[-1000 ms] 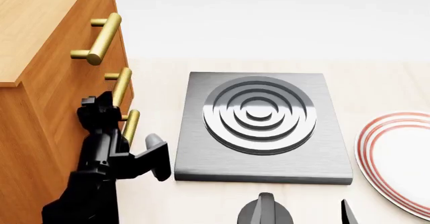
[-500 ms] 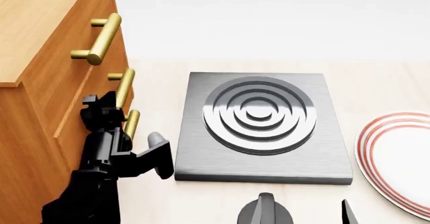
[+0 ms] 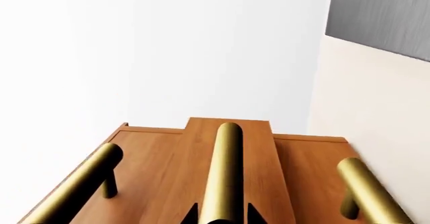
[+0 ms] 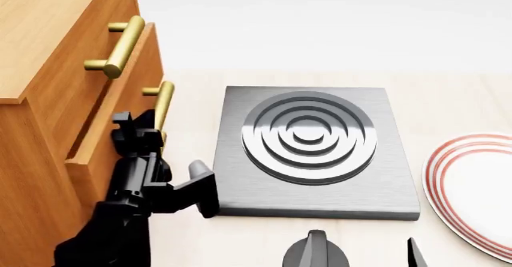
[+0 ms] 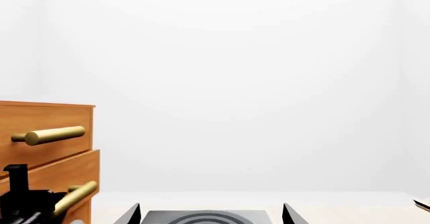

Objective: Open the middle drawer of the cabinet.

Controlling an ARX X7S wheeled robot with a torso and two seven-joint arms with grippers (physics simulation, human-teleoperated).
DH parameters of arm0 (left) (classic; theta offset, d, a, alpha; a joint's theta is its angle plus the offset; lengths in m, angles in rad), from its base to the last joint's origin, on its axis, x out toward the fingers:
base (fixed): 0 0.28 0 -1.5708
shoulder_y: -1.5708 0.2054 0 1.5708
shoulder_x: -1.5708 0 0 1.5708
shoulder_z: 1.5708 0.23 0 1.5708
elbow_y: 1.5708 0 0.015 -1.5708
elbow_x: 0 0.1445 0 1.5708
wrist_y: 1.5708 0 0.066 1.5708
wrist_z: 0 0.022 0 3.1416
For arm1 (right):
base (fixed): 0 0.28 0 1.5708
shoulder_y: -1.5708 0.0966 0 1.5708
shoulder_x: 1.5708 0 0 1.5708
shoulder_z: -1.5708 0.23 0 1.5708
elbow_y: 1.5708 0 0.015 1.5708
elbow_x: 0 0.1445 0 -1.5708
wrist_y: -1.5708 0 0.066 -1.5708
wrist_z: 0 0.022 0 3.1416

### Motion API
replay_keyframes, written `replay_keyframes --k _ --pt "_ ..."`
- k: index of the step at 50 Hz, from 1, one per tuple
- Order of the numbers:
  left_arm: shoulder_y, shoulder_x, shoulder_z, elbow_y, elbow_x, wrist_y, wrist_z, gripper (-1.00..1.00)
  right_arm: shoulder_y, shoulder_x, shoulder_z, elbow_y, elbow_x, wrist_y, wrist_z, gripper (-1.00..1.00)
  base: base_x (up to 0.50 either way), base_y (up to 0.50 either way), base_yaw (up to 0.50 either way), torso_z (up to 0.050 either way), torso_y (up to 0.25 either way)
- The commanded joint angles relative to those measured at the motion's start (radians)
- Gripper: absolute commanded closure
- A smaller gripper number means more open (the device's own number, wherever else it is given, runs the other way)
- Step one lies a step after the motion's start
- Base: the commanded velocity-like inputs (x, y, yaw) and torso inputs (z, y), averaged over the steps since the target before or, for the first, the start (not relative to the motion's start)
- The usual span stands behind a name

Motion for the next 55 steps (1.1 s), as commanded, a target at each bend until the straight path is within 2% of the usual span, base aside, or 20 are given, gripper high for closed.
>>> replay_keyframes --k 1,55 --pt "0.018 0.024 0.017 0.098 0.092 -0.009 -0.011 1.00 0.003 0.004 -0.004 -0.004 0.003 0.003 0.005 -1.00 0.00 0.00 0.00 0.000 0.000" --pt "0.017 0.024 0.022 0.430 0.217 -0.177 0.063 1.00 -0.001 0.027 0.001 -0.010 0.029 -0.012 0.025 -1.00 0.00 0.00 0.00 0.000 0.002"
